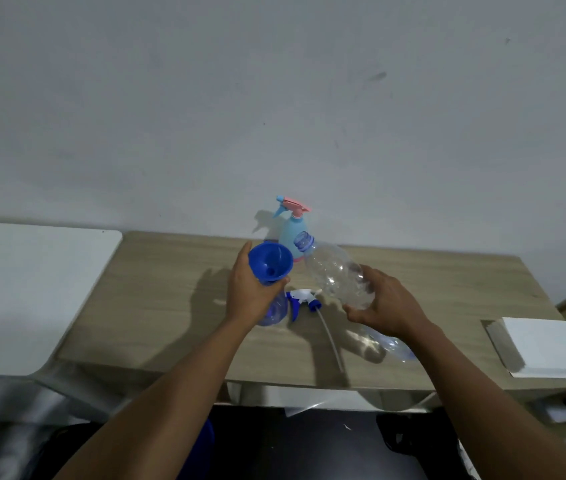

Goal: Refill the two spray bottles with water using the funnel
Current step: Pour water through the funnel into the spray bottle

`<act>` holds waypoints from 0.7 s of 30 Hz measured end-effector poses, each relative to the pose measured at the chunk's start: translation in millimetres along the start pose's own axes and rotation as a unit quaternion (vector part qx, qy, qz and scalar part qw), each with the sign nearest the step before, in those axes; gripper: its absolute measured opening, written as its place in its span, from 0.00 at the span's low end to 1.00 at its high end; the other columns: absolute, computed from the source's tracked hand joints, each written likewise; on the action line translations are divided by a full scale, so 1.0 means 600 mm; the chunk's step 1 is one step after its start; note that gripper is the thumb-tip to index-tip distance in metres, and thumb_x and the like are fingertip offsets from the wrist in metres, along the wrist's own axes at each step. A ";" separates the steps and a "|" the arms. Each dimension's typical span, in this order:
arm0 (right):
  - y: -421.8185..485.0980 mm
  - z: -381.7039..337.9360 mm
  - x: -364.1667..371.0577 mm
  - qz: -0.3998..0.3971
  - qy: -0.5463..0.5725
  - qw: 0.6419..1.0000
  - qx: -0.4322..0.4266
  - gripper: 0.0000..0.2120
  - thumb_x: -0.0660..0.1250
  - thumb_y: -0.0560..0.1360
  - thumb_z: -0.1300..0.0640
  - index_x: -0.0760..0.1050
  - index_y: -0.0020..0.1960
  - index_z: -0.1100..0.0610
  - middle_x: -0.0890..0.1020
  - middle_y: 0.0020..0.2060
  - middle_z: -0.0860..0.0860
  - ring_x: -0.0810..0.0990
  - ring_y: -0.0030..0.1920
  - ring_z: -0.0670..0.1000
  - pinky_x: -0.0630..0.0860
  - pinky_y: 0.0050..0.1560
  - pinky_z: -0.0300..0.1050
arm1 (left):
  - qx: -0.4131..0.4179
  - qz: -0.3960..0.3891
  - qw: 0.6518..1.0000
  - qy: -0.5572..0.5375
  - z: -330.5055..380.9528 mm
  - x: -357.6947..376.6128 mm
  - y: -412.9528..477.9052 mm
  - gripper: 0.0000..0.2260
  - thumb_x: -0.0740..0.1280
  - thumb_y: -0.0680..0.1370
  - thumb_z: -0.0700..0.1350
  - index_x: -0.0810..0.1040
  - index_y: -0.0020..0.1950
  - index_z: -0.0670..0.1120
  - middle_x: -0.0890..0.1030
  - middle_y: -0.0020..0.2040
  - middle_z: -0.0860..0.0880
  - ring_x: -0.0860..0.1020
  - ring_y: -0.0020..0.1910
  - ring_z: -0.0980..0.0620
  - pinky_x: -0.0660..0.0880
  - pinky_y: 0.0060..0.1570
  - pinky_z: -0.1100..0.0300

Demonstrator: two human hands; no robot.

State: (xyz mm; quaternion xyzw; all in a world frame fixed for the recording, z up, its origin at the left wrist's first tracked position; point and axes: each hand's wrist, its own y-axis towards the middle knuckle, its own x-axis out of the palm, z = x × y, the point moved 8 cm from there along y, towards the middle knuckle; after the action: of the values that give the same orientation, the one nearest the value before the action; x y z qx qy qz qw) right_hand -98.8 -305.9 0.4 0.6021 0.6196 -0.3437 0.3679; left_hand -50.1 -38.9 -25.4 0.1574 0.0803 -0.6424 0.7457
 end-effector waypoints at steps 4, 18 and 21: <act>0.001 -0.008 0.006 -0.025 -0.032 0.999 0.007 0.39 0.75 0.63 0.42 0.67 0.72 0.41 0.79 0.57 0.45 0.80 0.52 0.49 0.81 0.49 0.52 | 0.007 -0.032 0.999 0.007 -0.005 0.001 0.008 0.36 0.82 0.63 0.49 0.70 0.67 0.50 0.80 0.58 0.54 0.80 0.56 0.53 0.78 0.53 0.56; 0.014 -0.032 -0.022 -0.064 -0.130 0.989 0.020 0.36 0.74 0.66 0.43 0.67 0.72 0.41 0.78 0.58 0.44 0.76 0.51 0.48 0.75 0.46 0.45 | -0.002 -0.046 0.999 0.017 0.001 0.001 0.012 0.43 0.83 0.63 0.50 0.66 0.73 0.50 0.79 0.61 0.54 0.77 0.61 0.53 0.73 0.53 0.66; 0.017 -0.036 -0.027 -0.070 -0.146 0.987 0.023 0.37 0.74 0.66 0.43 0.66 0.72 0.41 0.78 0.57 0.44 0.76 0.52 0.48 0.74 0.46 0.45 | 0.014 -0.039 0.999 0.007 0.010 -0.003 0.011 0.31 0.83 0.62 0.48 0.71 0.59 0.58 0.79 0.51 0.62 0.79 0.52 0.59 0.72 0.45 0.72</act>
State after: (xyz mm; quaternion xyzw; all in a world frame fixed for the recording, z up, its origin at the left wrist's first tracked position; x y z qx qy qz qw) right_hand -89.3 -294.7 25.1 0.5092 0.5918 -0.4668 0.4155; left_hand -44.5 -38.7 -18.5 0.1685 0.0825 -0.6712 0.7171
